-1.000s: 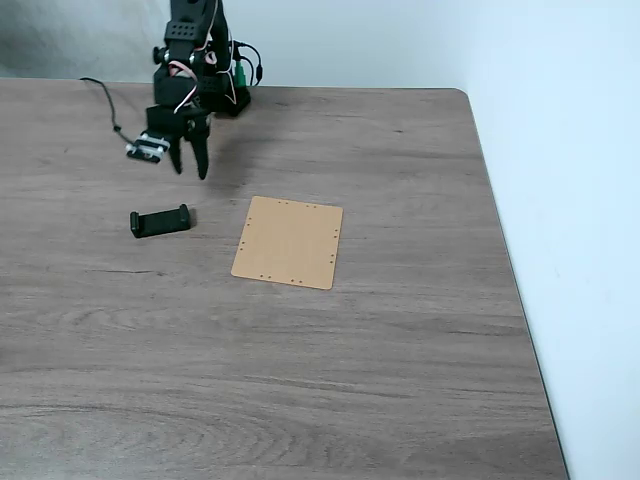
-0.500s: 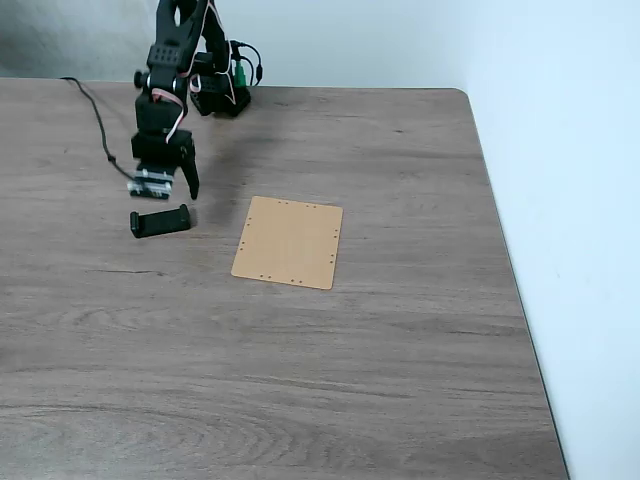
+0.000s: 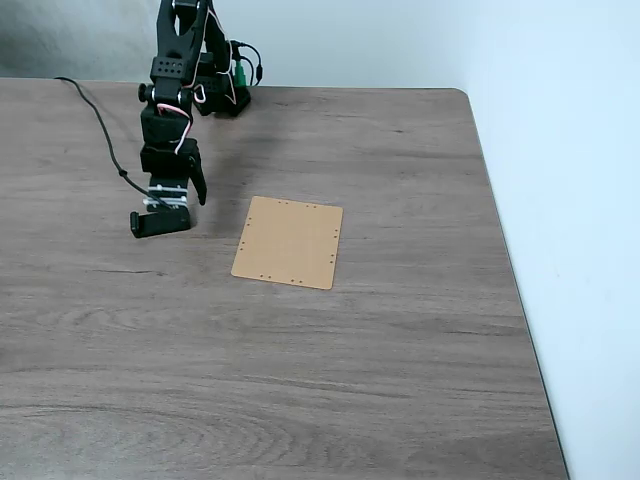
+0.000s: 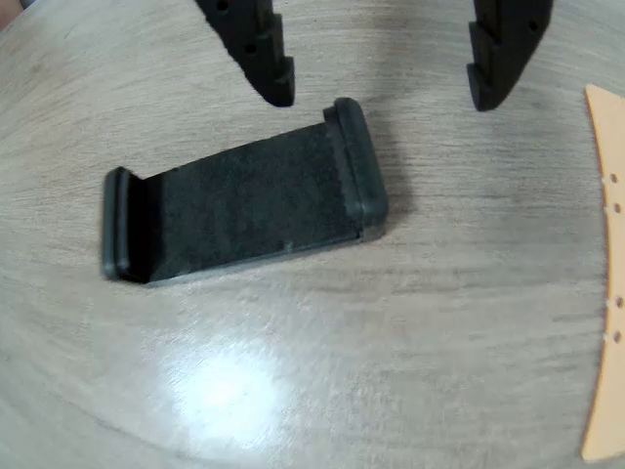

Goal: Grasp a black block and then place it on the board.

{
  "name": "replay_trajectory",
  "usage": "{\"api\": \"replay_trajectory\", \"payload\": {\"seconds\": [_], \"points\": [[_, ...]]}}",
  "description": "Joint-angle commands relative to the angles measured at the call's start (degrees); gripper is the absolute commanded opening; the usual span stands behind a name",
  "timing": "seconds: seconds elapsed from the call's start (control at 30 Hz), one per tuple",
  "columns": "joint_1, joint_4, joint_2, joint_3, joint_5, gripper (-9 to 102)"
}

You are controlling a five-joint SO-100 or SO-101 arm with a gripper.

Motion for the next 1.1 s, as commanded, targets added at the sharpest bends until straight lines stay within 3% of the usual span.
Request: {"api": "replay_trajectory", "payload": {"seconds": [0.0, 0.8, 1.07], "points": [[-0.18, 0.35, 0.62, -2.72, -1.23, 24], [1.67, -2.29, -7.91, -7.65, -2.72, 20], [1.93, -2.37, -10.20, -9.05, -3.52, 13]]}}
